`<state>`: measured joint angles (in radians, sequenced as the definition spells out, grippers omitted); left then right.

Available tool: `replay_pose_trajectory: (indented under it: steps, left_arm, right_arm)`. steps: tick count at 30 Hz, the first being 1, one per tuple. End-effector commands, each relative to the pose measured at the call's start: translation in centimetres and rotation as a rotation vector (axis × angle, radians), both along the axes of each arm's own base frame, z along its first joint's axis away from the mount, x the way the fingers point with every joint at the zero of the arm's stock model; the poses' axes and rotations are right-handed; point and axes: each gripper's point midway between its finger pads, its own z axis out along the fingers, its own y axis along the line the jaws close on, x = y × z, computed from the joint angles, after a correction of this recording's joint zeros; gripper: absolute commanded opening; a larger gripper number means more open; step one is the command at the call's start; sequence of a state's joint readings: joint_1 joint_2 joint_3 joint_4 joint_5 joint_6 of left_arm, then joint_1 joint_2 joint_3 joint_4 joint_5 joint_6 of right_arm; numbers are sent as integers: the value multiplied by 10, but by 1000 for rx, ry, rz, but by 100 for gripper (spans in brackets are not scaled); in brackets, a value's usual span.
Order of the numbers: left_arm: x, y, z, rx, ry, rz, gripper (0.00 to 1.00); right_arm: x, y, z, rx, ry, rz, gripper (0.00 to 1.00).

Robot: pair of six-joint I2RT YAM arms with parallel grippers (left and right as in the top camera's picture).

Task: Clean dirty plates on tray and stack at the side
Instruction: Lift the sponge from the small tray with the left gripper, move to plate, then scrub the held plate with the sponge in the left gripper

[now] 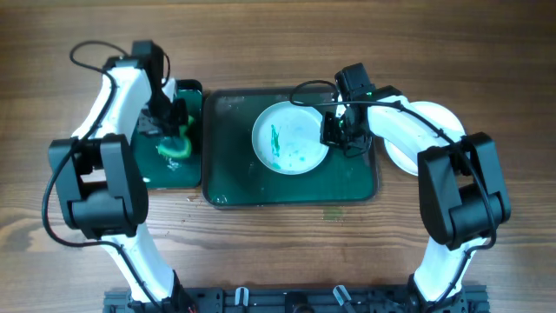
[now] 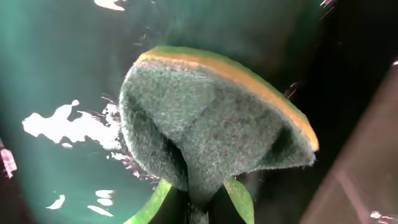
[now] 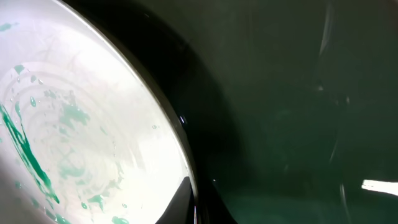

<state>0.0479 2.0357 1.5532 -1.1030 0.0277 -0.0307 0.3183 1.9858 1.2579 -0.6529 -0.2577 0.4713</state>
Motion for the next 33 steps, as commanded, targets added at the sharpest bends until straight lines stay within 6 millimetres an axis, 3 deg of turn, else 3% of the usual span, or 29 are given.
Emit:
replay_pose_trajectory:
  steps: [1, 3, 6, 8, 9, 12, 15, 21, 28, 33]
  left_arm:
    - [31, -12, 71, -67, -187, 56, 4]
    - [36, -26, 87, -126, -230, 52, 4]
    - [37, -52, 93, -168, -245, 38, 4]
    - [36, -70, 90, -176, -232, 27, 4]
    - [36, -104, 85, -193, -226, 17, 4]
    - [38, -137, 78, -210, -228, -5, 4]
    - [32, -167, 57, -206, -188, -45, 4]
    - [15, -194, 14, -222, -54, -72, 4]
    - [10, -214, -4, -226, -31, -113, 4]
    - [10, -217, -19, -216, -9, -94, 4]
  right_arm:
    - [-5, -22, -19, -108, 12, -21, 4]
    - [-5, -22, -19, -108, 11, -21, 4]
    - [-4, -21, -19, -107, 10, -22, 4]
    - [-4, -21, -19, -106, 10, -22, 4]
    - [-5, -18, -18, -86, 16, -17, 4]
    - [-7, -12, -17, -55, 23, -11, 4]
    - [-9, -1, -16, 15, 32, -2, 4]
    - [-19, 8, -26, 89, 57, -41, 4]
    - [-17, 10, -26, 102, 48, -37, 4]
    - [-17, 10, -26, 101, 47, -35, 4]
